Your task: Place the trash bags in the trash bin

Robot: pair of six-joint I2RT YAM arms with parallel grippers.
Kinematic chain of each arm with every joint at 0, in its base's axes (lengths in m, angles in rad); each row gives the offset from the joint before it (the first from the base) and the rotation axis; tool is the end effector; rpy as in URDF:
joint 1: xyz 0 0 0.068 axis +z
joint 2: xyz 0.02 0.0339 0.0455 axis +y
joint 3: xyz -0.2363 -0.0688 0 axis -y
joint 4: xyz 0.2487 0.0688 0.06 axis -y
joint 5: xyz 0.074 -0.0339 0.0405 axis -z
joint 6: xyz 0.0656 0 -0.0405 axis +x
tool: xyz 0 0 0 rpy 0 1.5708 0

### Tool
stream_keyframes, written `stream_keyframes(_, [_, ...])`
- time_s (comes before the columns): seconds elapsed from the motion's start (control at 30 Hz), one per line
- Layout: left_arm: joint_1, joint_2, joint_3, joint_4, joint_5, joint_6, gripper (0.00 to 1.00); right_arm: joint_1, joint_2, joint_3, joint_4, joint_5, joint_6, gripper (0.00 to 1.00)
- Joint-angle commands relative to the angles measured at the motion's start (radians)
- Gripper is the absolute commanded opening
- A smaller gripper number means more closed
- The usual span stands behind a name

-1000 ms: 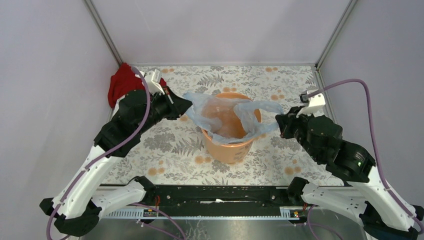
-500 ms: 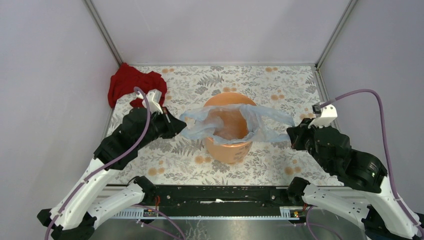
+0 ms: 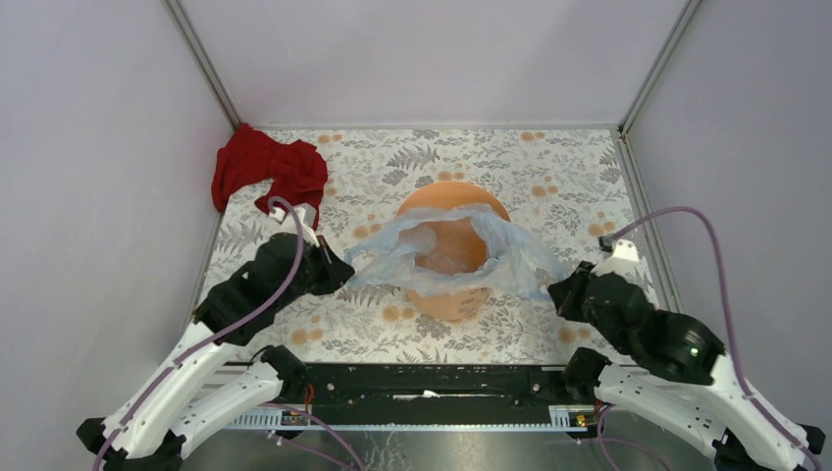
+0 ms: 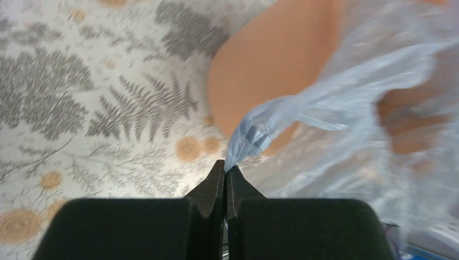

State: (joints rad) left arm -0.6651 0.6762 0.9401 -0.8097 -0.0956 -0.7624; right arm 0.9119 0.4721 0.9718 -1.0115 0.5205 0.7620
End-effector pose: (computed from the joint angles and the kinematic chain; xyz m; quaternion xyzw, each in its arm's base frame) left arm 0.1449 -0.1057 0.3119 -0.0657 0.8684 -0.2892 0.3975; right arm 0.0951 0.0696 0.3287 0.0672 0.8414 0.2137 0.4918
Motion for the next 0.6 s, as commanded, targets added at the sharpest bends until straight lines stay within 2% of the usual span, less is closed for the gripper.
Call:
stream_keyframes(0.0, [0.004,0.004,-0.132,0.024,-0.074,-0.029,0.0,0.006,-0.022,-0.159,0.095,-0.013,0.171,0.06])
stream_keyframes(0.13, [0.005,0.035,-0.191,0.172,-0.078,-0.008,0.0,0.005,0.014,-0.254,0.245,0.123,0.071,0.08])
stream_keyframes(0.23, [0.004,0.121,-0.158,0.226,-0.091,-0.003,0.0,0.005,0.13,-0.234,0.348,0.229,0.005,0.08])
stream_keyframes(0.37, [0.004,0.165,-0.148,0.311,-0.123,0.028,0.0,0.005,0.307,-0.214,0.461,0.315,-0.123,0.21])
stream_keyframes(0.43, [0.005,0.172,-0.142,0.325,-0.122,0.04,0.04,0.005,0.364,-0.183,0.449,0.313,-0.166,0.23])
stream_keyframes(0.53, [0.004,0.164,-0.139,0.319,-0.112,0.053,0.08,0.005,0.389,-0.097,0.293,0.257,-0.137,0.3])
stream_keyframes(0.57, [0.004,0.156,-0.145,0.316,-0.115,0.054,0.08,0.005,0.378,-0.071,0.251,0.203,-0.136,0.34])
